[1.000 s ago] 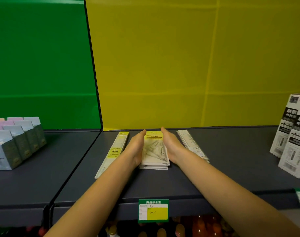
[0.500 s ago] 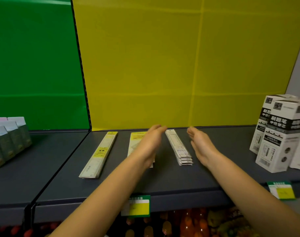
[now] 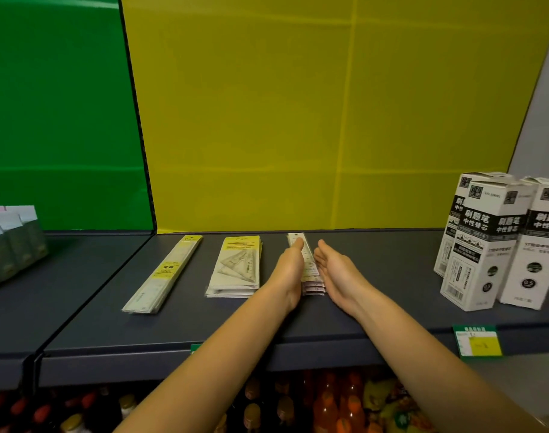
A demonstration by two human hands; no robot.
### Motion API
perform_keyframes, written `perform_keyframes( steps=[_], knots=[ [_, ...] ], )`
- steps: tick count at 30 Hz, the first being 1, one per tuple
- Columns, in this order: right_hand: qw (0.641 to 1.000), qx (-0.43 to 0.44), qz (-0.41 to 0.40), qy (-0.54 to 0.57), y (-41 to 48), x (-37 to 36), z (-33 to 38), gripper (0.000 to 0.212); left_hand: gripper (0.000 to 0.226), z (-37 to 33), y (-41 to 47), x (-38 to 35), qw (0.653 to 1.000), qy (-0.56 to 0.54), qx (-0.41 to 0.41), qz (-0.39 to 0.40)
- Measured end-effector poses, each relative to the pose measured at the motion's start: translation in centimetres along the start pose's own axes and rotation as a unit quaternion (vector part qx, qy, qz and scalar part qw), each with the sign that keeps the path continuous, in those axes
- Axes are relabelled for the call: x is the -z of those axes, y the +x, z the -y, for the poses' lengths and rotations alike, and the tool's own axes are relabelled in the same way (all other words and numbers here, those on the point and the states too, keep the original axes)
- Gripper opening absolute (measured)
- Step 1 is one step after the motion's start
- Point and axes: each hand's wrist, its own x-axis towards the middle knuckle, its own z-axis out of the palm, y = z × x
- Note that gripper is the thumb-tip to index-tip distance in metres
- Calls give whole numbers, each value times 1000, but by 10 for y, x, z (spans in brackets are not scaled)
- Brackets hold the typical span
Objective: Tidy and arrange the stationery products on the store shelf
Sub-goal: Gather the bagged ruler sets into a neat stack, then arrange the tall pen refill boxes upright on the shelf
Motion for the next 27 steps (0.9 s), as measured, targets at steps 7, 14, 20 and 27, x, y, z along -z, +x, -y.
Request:
perform_keyframes(
  steps=[7, 14, 20, 27],
  knots=[
    [999, -21, 34, -24, 11, 5, -12, 45, 60, -2, -16, -5, 1000, 20, -5, -7],
    [989, 67, -2, -135, -7, 13, -3, 56, 49, -16, -46, -8, 985, 130, -109, -37],
    [950, 195, -64, -234, -46, 75, 11, 45, 14, -25, -67, -21, 936, 230, -261, 51],
    [877, 315, -219, -291, -111, 168, 25, 36, 14, -8, -77, -89, 891, 311, -287, 164]
  ],
)
